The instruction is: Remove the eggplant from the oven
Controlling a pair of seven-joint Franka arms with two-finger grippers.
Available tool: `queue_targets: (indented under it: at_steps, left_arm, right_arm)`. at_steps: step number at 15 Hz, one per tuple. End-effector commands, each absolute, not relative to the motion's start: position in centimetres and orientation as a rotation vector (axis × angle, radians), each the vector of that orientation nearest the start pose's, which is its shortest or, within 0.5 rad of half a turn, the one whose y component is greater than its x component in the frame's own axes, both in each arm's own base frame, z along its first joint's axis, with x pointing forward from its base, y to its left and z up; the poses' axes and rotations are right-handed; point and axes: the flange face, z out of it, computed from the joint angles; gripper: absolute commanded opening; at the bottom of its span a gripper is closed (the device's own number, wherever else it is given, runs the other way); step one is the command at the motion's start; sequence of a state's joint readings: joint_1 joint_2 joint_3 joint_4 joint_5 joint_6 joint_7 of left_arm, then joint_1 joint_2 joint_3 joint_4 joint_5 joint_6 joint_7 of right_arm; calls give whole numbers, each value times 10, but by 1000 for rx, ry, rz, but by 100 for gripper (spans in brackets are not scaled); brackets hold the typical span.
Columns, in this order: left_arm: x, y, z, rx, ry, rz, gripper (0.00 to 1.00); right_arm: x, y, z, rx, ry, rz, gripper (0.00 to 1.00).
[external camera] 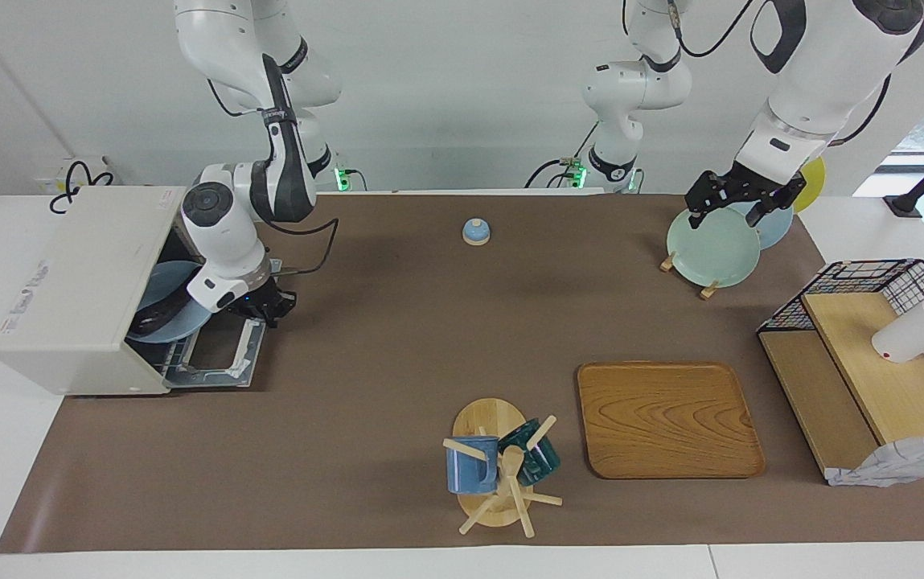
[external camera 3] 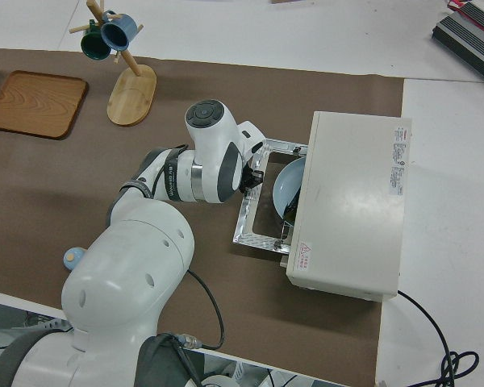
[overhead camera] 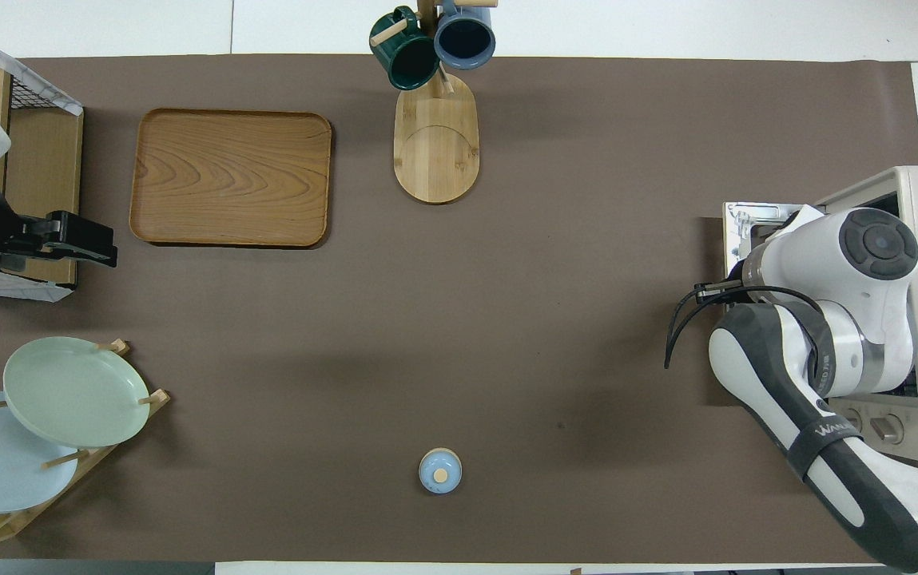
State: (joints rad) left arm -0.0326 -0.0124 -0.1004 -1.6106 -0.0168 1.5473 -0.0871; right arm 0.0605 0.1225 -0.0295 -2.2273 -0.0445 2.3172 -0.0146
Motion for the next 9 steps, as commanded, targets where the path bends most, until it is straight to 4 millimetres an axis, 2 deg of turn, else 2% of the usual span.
queue_targets:
  at_steps: [1, 5, 9]
  left_arm:
    - [536, -71, 613, -3132, 74, 86, 100]
    - [536, -71, 613, -3132, 74, 88, 100]
    - [536, -71, 613, -3132, 74, 88, 100]
  right_arm:
    - [541, 9, 323, -3172, -94, 17, 0]
    - [530, 7, 312, -3168, -85, 27, 0]
    - [529, 14, 302, -3166, -102, 17, 0]
